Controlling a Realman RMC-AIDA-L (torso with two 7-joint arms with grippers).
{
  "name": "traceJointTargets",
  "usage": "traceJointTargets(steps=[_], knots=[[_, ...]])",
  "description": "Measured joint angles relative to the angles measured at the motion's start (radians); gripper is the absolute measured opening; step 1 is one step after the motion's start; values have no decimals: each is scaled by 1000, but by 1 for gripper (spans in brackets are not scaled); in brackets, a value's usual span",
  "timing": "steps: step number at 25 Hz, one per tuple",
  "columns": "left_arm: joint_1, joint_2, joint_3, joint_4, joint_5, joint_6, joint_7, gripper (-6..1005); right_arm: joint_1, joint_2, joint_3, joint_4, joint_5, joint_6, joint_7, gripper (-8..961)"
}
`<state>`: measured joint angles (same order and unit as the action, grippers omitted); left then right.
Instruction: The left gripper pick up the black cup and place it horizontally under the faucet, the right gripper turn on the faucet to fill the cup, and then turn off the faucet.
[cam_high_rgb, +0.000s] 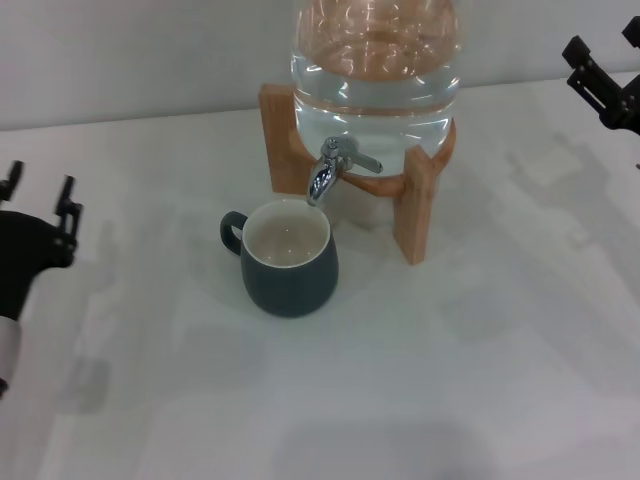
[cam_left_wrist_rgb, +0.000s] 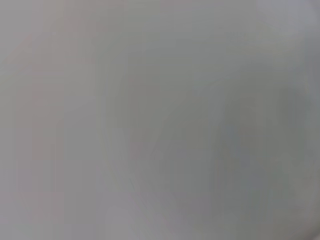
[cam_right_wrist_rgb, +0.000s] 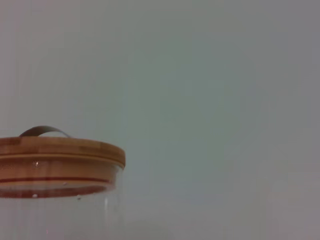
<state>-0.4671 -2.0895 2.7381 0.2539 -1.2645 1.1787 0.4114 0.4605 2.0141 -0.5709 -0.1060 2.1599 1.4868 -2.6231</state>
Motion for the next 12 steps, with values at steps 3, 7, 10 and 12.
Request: traceJointTargets(steps=[3,7,10,12], knots=[[-8,3,-13,-16,-41,4,-10,630,0,0,1,0,6,2,0,860],[-12,5,-84,-27,-61,4,-33,645,0,0,3,0,11,7,1,860],[-15,7,-96,-36,-61,12,-47,656,-1,0,11,0,12,11,1,859],[-19,7,-100,-54,-62,23,-63,663,-3,0,17,0,12,19,1,859]])
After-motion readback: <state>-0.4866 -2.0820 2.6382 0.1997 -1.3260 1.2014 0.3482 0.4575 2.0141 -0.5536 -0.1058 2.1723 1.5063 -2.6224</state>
